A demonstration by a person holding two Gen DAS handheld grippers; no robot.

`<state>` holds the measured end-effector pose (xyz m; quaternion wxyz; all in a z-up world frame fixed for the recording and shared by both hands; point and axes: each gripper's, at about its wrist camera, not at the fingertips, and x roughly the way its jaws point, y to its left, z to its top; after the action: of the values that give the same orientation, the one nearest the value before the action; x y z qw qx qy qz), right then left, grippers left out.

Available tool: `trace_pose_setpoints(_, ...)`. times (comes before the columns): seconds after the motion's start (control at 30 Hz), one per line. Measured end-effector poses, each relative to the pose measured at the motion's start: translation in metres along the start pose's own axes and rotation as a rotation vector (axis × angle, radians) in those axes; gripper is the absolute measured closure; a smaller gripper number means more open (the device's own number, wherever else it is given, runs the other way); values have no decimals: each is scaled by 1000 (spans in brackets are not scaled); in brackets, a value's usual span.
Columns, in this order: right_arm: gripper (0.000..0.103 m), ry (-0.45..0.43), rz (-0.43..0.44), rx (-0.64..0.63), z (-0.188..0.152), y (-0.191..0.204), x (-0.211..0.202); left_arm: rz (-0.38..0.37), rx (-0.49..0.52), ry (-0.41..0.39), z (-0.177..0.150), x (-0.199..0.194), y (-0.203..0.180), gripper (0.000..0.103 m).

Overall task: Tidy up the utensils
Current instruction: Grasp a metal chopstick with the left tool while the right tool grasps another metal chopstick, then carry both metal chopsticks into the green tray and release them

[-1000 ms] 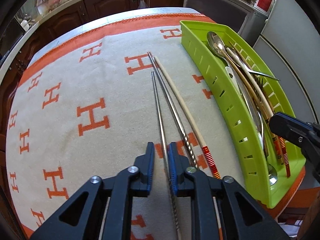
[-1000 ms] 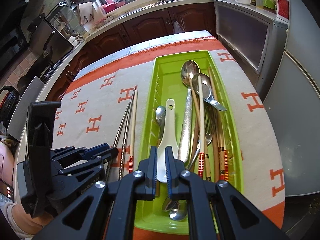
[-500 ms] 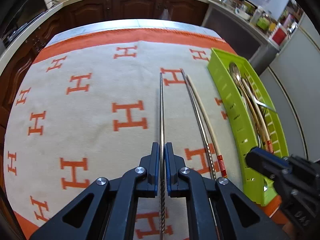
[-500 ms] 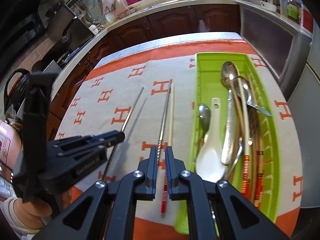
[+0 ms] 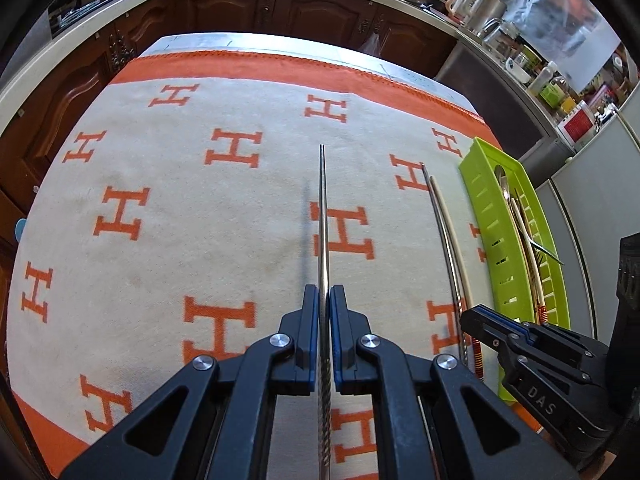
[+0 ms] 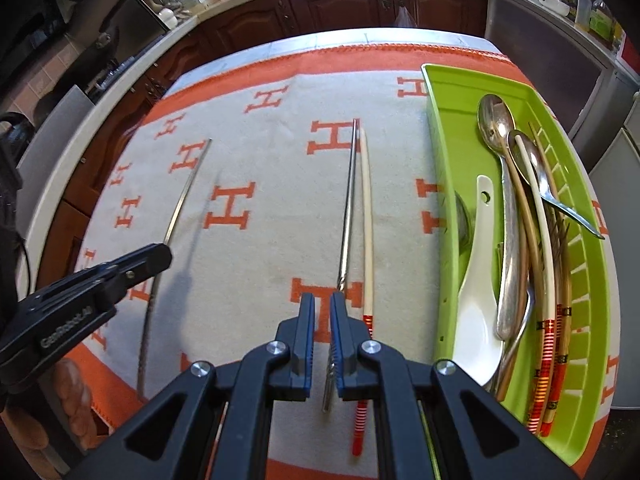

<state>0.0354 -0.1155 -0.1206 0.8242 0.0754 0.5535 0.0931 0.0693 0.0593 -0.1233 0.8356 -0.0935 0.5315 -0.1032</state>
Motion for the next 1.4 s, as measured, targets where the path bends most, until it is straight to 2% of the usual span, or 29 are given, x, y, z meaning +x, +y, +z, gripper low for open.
trace_pose_setpoints(0.1, 95, 24, -38, -3, 2, 5, 8, -12, -16, 1, -2, 1, 7, 100)
trace_pose_setpoints(0.3, 95, 6, -156, -50, 9, 17, 17, -26, -34, 1, -1, 3, 17, 100)
trace_pose_setpoints(0.33, 95, 34, -164, -49, 10, 16, 23, -27, -36, 1, -1, 3, 17, 100)
trace_pose_setpoints(0.37, 95, 7, -166, -46, 9, 16, 21, -30, -39, 0, -1, 3, 18, 100)
trace_pose_setpoints(0.4, 95, 18, -175, -48, 9, 16, 24, -31, -40, -1, -1, 2, 18, 100)
trace_pose_setpoints(0.6, 97, -25, -160, -61, 5, 15, 23, -52, -51, 12, -2, 3, 16, 100)
trace_pose_setpoints(0.77, 97, -19, -54, 2, 2, 4, 12, -87, -41, 25, 1, -3, 2, 100)
trace_pose_setpoints(0.93, 97, -74, 56, 41, -4, -6, -20, -151, -7, 53, 8, -10, -28, 100)
trace_pose_setpoints(1.07, 97, -145, 77, 92, -7, -31, -54, -214, 41, 78, 18, -14, -68, 100)
trace_pose_setpoints(1.2, 97, -211, 43, 166, -5, -69, -81, -289, 83, 106, 31, -11, -116, 100)
trace_pose_setpoints(1.3, 97, -249, -11, 217, -6, -98, -93, -312, 115, 108, 38, -3, -150, 100)
trace_pose_setpoints(1.4, 97, -248, -36, 259, -12, -117, -93, -312, 131, 128, 41, 11, -175, 100)
